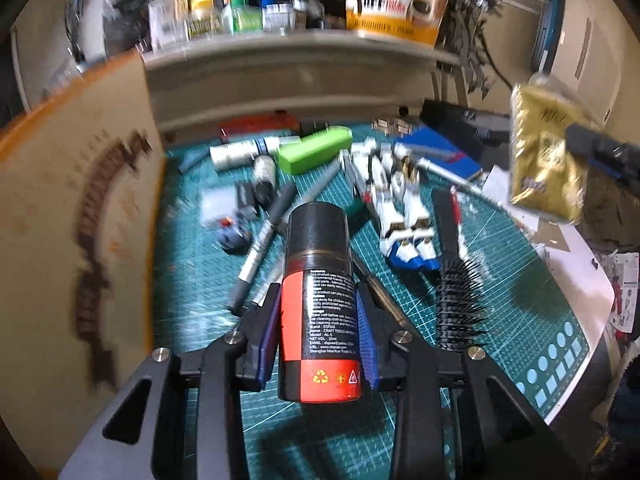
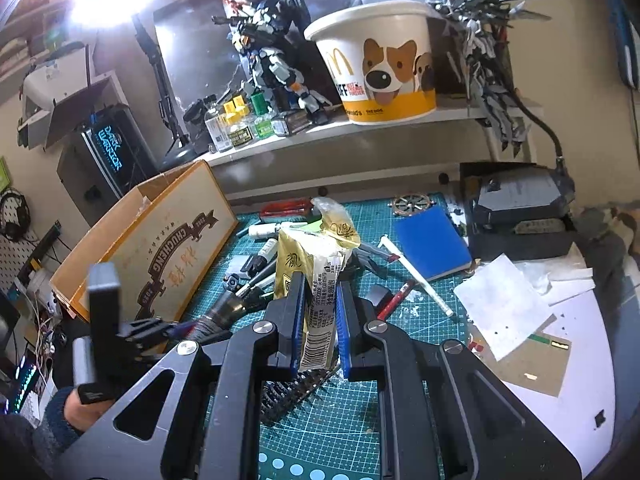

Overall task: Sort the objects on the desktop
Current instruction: 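Lift the spray can with left tool while right tool lifts the gold packet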

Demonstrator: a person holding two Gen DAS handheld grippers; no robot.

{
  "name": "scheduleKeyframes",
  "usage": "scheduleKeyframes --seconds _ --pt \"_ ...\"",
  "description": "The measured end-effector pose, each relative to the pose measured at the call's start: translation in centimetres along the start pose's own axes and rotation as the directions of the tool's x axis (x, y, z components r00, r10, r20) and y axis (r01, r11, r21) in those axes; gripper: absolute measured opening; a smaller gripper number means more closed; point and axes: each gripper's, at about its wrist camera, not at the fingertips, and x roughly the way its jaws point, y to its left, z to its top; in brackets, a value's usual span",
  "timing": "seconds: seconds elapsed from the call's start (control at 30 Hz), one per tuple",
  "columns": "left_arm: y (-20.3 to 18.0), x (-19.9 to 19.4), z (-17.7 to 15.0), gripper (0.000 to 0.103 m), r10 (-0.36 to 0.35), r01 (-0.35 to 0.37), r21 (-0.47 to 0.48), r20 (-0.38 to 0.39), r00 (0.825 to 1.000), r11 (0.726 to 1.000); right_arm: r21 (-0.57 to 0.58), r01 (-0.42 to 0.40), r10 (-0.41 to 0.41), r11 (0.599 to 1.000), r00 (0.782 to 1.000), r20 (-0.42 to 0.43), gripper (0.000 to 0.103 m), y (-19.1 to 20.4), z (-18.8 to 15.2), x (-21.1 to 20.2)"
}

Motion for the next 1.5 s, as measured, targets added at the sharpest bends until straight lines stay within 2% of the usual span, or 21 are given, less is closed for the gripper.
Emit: scheduleKeyframes --seconds 0.23,0.43,0.67,0.77,0.87,1.03,1.13,1.2,1.37,1.5 --pt "0.2 -4.5 0.8 0.034 0.03 -0.031 0.017 0.079 0.996 0.999 0.004 -0.008 0.008 1.0 0.999 0.034 0.014 1.8 -0.7 -1.8" --pt "0.3 -8.2 0.9 0.034 0.041 -0.044 0.017 0.156 0.987 0.999 -0.042 0.039 -0.035 0.998 0.996 0.086 0.014 4.5 -1.0 -4.8" --pt "0.9 -11.2 -1.2 0.034 0.106 -0.105 -0.018 0.229 0.968 0.994 -0.052 0.038 -0.03 0.998 0.989 0.146 0.014 7.5 -3.4 -7.9" --pt "1.1 -11.8 -2.5 0.034 0.114 -0.109 -0.038 0.241 0.964 0.993 -0.053 0.028 -0.021 0.998 0.99 0.139 0.014 8.4 -4.9 -7.9" --pt "1.5 -12.7 -3.6 0.034 0.124 -0.116 -0.044 0.255 0.959 0.992 -0.061 0.059 -0.05 0.996 0.99 0.129 0.014 9.2 -5.8 -7.7" --pt "2.4 -14.8 -5.2 0.034 0.124 -0.114 -0.048 0.316 0.941 0.992 -0.072 0.057 -0.046 0.996 0.987 0.152 0.014 10.6 -7.0 -8.2" --pt "2.5 -16.3 -6.0 0.034 0.134 -0.148 0.009 0.371 0.919 0.989 -0.08 0.059 -0.044 0.995 0.985 0.168 0.014 11.5 -7.7 -8.5" --pt "3.0 -16.8 -6.2 0.034 0.145 -0.164 0.023 0.367 0.919 0.986 -0.096 0.073 -0.053 0.993 0.98 0.192 0.014 12.1 -8.1 -8.9" --pt "5.3 -17.4 -6.7 0.034 0.162 -0.157 -0.043 0.345 0.924 0.987 -0.117 0.111 -0.083 0.987 0.972 0.221 0.014 13.5 -8.6 -9.5" --pt "6.1 -18.4 -6.7 0.034 0.168 -0.152 -0.072 0.376 0.911 0.986 -0.138 0.129 -0.092 0.982 0.966 0.242 0.014 14.6 -9.1 -10.0"
